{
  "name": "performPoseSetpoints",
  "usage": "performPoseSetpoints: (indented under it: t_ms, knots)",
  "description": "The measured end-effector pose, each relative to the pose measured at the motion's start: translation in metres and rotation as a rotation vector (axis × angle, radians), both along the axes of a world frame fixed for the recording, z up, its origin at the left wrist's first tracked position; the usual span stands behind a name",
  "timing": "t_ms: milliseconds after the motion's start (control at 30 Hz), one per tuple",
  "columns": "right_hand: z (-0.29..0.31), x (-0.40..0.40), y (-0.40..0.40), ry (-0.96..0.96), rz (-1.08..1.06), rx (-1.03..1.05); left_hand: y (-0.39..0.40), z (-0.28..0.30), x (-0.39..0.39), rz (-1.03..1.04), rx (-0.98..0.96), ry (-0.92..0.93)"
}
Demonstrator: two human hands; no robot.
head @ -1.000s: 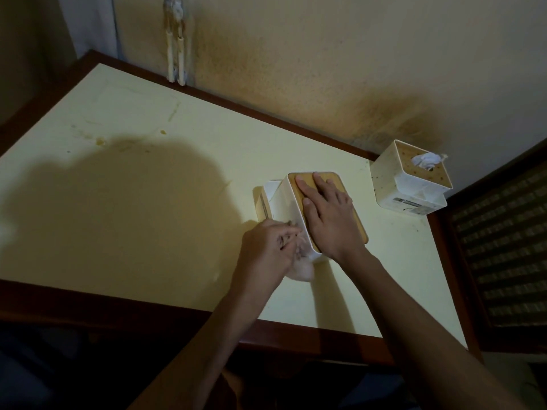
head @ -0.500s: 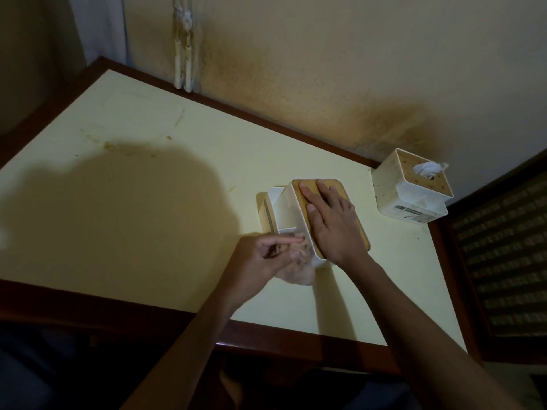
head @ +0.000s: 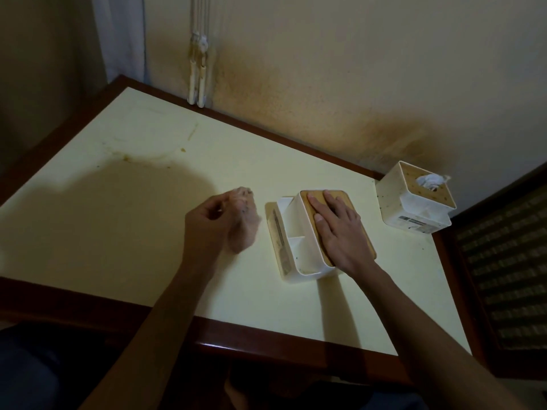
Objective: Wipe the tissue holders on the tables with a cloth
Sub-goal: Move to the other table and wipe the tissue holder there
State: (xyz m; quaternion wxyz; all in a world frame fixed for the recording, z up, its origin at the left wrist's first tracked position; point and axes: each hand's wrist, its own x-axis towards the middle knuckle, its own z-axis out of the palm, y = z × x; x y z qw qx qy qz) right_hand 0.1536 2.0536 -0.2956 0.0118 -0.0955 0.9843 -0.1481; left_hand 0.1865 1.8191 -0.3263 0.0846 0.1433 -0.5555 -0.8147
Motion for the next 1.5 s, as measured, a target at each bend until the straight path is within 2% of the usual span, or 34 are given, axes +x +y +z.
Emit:
performPoseSetpoints:
  t_ms: [100, 167, 233, 300, 433, 600, 700, 833, 967, 1067, 1133, 1233, 1367, 1500]
  knots:
    - [0.002, 0.001, 0.0, -0.016, 0.01, 0.008, -0.007, -0.008, -0.012, 0.06, -0.478, 0.056]
    - [0.002, 0.001, 0.0, -0.029, 0.017, 0.011, -0.009, -0.021, -0.019, 0.023, -0.78, 0.121]
    - [0.0, 0.001, 0.0, -0.026, 0.013, 0.019, -0.008, -0.038, -0.021, -0.083, -0.985, 0.16]
    - [-0.001, -0.001, 0.0, -0.009, 0.009, 0.027, -0.003, -0.051, -0.02, -0.152, -1.081, 0.177]
    - [0.0, -0.003, 0.002, -0.01, 0.053, 0.012, 0.001, -0.051, -0.021, -0.174, -1.068, 0.148]
    - [0.009, -0.01, 0.011, -0.124, 0.152, -0.028, -0.002, -0.049, -0.02, -0.191, -1.063, 0.105]
    - [0.018, -0.018, 0.023, -0.193, 0.231, 0.069, 0.0, -0.043, -0.019, -0.175, -1.08, 0.098]
    - [0.026, -0.019, 0.031, -0.181, 0.294, 0.183, 0.002, -0.035, -0.022, -0.257, -1.137, -0.003]
    - [0.013, 0.004, 0.035, -0.097, 0.166, 0.05, 0.007, -0.019, -0.021, -0.338, -1.29, -0.04]
    - [-0.004, 0.028, 0.041, 0.059, -0.034, -0.119, 0.02, -0.008, -0.013, -0.225, -1.41, 0.032]
    - [-0.013, 0.046, 0.041, 0.116, -0.194, -0.263, 0.032, 0.002, -0.011, -0.22, -1.372, 0.066]
    - [-0.023, 0.07, 0.039, 0.085, -0.402, -0.48, 0.052, 0.012, -0.009, -0.374, -1.141, 0.054]
    - [-0.032, 0.088, 0.031, 0.012, -0.368, -0.744, 0.065, 0.001, -0.005, -0.531, -0.933, -0.042]
    - [-0.03, 0.092, 0.028, -0.009, -0.37, -0.793, 0.074, -0.01, 0.0, -0.433, -0.821, 0.018]
